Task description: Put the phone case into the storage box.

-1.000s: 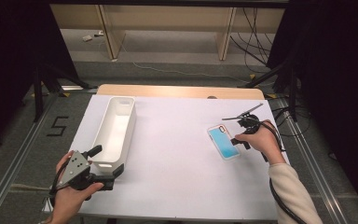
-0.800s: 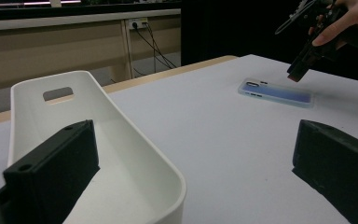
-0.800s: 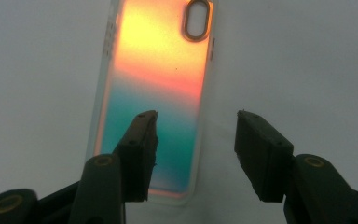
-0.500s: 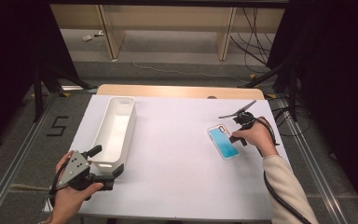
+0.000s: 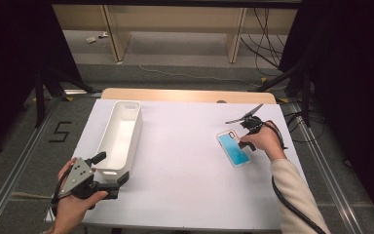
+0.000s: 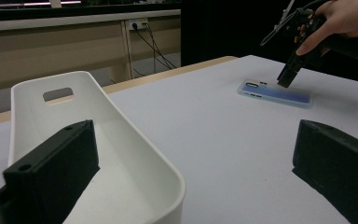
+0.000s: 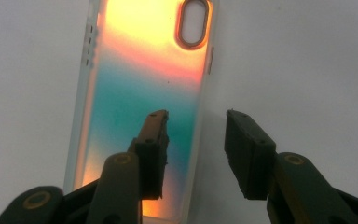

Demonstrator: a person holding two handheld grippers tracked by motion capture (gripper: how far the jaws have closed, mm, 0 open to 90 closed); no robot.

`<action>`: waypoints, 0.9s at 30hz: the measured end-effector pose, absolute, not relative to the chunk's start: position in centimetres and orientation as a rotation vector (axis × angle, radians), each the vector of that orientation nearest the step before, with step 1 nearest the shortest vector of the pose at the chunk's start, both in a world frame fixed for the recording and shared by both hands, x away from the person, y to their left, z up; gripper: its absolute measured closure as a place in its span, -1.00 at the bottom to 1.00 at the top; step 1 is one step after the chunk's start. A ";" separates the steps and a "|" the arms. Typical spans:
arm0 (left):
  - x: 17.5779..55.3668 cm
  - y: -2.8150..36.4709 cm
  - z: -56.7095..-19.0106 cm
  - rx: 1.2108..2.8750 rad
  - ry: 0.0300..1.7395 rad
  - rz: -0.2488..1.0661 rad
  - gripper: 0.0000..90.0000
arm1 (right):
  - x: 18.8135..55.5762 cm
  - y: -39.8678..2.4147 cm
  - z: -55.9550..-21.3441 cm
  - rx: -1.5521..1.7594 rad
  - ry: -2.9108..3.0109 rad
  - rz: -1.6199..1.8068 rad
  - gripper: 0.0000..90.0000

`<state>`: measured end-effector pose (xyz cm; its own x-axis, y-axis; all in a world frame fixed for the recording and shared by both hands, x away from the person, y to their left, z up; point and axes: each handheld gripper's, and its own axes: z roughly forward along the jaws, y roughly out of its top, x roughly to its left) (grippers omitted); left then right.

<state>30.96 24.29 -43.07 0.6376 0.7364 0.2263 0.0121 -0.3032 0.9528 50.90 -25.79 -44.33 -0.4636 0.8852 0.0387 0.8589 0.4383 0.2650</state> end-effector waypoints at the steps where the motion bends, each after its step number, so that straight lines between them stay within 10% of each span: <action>1: 31.0 24.3 -43.1 1.745 0.610 0.810 -1.00 | 50.9 -25.7 -44.4 1.571 2.577 0.380 0.36; 27: 30.9 24.4 -43.0 1.740 0.612 0.815 -1.00 | 51.9 -25.6 -45.0 1.554 2.587 0.362 0.70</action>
<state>30.86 24.38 -43.01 0.6344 0.7395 0.2252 0.0101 -0.2992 0.9541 51.92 -25.56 -45.02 -0.4733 0.8802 0.0349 0.8561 0.4503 0.2538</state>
